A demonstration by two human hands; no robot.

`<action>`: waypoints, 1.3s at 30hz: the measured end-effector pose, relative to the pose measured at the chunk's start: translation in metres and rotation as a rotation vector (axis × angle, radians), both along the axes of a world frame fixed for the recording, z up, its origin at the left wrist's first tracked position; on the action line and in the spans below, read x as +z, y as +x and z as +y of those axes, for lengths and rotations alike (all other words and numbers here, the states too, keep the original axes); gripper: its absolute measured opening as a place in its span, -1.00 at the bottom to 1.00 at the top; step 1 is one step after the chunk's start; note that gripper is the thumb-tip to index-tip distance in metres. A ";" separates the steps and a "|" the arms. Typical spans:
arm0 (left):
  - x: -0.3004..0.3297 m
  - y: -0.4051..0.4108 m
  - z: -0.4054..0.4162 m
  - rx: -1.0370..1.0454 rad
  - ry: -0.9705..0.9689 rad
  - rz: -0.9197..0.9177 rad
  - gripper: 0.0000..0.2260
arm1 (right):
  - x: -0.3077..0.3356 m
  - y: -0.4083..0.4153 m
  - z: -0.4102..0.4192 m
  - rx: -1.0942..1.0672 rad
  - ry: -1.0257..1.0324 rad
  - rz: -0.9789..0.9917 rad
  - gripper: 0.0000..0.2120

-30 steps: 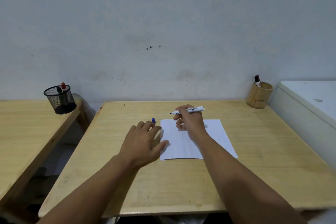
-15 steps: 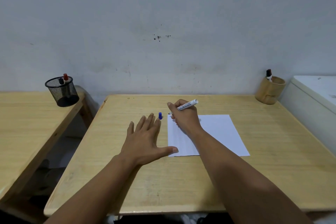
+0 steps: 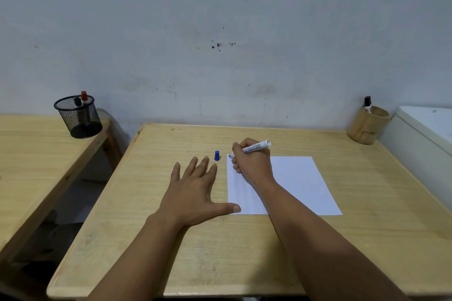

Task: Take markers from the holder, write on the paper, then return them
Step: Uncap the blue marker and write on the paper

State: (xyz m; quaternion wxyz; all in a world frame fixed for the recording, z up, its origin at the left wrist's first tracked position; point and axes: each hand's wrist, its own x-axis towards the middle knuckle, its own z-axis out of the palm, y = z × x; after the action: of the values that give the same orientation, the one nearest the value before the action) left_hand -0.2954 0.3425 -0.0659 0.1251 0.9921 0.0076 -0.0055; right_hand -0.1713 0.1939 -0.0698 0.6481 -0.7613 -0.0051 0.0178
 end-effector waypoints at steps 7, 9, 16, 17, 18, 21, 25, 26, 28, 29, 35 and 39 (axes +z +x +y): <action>0.000 0.000 0.001 -0.004 -0.001 -0.007 0.15 | 0.001 -0.001 0.001 0.021 -0.020 0.005 -0.75; 0.000 0.001 0.002 -0.001 -0.006 -0.011 0.16 | 0.001 0.000 0.001 0.024 -0.024 0.005 -0.76; 0.001 0.000 0.001 0.002 -0.010 -0.010 0.13 | -0.001 0.004 0.003 0.030 -0.080 -0.014 -0.79; 0.001 0.000 0.001 0.003 -0.014 -0.011 0.13 | -0.001 0.003 0.003 0.031 -0.090 -0.021 -0.79; 0.000 0.000 0.001 0.003 -0.015 -0.012 0.13 | -0.001 0.003 0.004 0.032 -0.099 -0.029 -0.78; 0.000 0.000 0.001 0.005 -0.012 -0.012 0.14 | 0.001 0.002 0.004 0.037 -0.108 -0.038 -0.76; 0.000 0.000 0.001 0.010 -0.028 -0.020 0.13 | 0.001 0.001 0.004 0.046 -0.111 -0.041 -0.73; 0.000 0.000 0.001 0.010 -0.025 -0.022 0.14 | 0.001 0.001 0.003 0.045 -0.113 -0.042 -0.72; -0.001 0.000 0.001 0.010 -0.018 -0.024 0.14 | 0.000 0.002 0.003 0.044 -0.116 -0.046 -0.74; -0.001 0.000 0.001 0.010 -0.018 -0.026 0.14 | 0.000 0.002 0.003 0.044 -0.124 -0.048 -0.74; 0.000 -0.001 0.001 0.004 -0.040 -0.033 0.13 | 0.000 0.002 0.002 0.054 -0.109 -0.027 -0.75; 0.004 0.003 -0.001 0.087 -0.160 -0.091 -0.17 | 0.003 0.003 0.002 0.070 0.030 0.025 -0.71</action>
State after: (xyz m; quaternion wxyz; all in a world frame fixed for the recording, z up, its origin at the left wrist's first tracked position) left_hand -0.2923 0.3412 -0.0618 0.2045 0.9768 0.0444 0.0442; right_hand -0.1683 0.1960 -0.0664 0.6583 -0.7507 -0.0237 0.0498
